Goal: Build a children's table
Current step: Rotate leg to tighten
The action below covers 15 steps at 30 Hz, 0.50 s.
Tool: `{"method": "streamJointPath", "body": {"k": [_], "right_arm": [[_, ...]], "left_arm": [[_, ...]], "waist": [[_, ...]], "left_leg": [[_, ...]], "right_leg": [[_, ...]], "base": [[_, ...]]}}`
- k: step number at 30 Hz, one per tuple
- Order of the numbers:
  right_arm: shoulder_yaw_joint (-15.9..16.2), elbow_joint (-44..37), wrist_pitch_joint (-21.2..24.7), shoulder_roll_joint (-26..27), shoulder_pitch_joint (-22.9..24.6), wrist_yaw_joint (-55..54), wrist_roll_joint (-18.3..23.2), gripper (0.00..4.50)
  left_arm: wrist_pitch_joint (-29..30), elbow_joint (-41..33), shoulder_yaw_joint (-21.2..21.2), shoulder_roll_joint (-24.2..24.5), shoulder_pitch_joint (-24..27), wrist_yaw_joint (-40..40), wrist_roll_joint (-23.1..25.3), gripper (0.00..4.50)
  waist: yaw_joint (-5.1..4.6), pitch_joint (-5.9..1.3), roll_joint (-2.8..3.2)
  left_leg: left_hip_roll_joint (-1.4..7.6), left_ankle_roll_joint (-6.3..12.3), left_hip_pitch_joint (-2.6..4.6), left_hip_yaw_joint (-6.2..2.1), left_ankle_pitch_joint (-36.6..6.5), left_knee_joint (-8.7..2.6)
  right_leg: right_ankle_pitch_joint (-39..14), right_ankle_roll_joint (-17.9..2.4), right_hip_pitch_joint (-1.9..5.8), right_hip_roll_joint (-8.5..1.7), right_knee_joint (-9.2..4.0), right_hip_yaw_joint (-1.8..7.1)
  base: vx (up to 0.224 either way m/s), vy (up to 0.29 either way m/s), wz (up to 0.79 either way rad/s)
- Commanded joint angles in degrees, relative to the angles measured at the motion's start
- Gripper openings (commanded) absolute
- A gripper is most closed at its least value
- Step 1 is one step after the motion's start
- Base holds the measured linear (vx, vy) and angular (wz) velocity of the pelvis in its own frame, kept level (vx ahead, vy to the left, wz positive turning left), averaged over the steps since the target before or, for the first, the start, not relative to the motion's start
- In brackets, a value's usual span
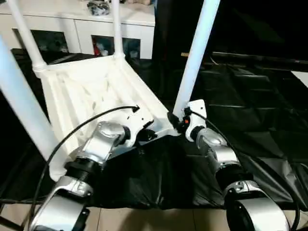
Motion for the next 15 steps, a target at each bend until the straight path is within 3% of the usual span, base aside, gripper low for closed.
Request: {"method": "streamJointPath", "body": {"k": [1,2,4,7,8,15], "right_arm": [[5.99,1.91,1.89,4.25,1.29,9.44,0.17,3.13],[6.59,0.89,1.72,2.94,1.91,12.56,0.14,3.13],[7.34,-0.49,1.93,1.34,2.6,16.24,0.31,3.18],[8.39,-3.48,3.28,-1.61,3.83,22.38,1.25,3.58],[8.67,-4.35,3.6,-2.7,4.12,24.11,1.52,3.58],[11.03,-9.36,4.22,-9.56,6.01,32.9,1.66,4.16]], "left_arm": [[-0.97,-0.96,-3.85,-2.29,0.74,-2.27,-1.2,0.0],[-1.28,-1.42,-3.65,-1.23,1.13,-3.37,-1.42,0.0],[-1.48,-1.77,-3.32,-0.05,1.42,-4.66,-1.78,0.0],[-2.23,-2.23,-2.64,1.73,1.76,-7.17,-2.65,0.0],[-2.62,-2.39,-2.41,2.35,1.82,-8.19,-2.99,0.0],[-3.59,-4.11,-2.01,6.03,2.25,-14.6,-4.8,0.0]], "waist": [[0.72,-2.33,0.93],[0.67,-2.32,0.87],[0.73,-2.44,0.8],[0.96,-2.68,0.52],[1.07,-2.66,0.73],[2.09,-2.49,0.77]], "left_leg": [[1.68,1.81,-1.01,-0.68,-16.77,-3.89],[1.62,2.2,-1.33,-0.55,-14.85,-3.77],[1.62,2.91,-1.29,-0.36,-13.0,-3.52],[1.46,4.11,-1.57,-0.14,-8.95,-3.21],[1.58,4.33,-1.44,-0.12,-8.33,-3.24],[1.79,3.7,-1.08,0.01,-9.62,-3.31]], "right_leg": [[-21.36,-7.38,2.07,-5.35,-5.1,3.58],[-18.68,-8.25,2.25,-5.27,-4.76,3.67],[-16.12,-9.33,2.41,-5.18,-4.46,3.67],[-11.07,-10.41,2.9,-5.0,-3.82,3.63],[-10.19,-10.77,2.77,-5.02,-3.75,3.61],[-12.2,-10.81,2.61,-5.03,-3.92,3.59]], "base": [[0.0,0.0,0.0],[0.0,0.0,0.0],[0.0,0.0,0.0],[0.0,0.0,0.0],[0.0,0.0,0.0],[0.0,0.0,0.0]]}}
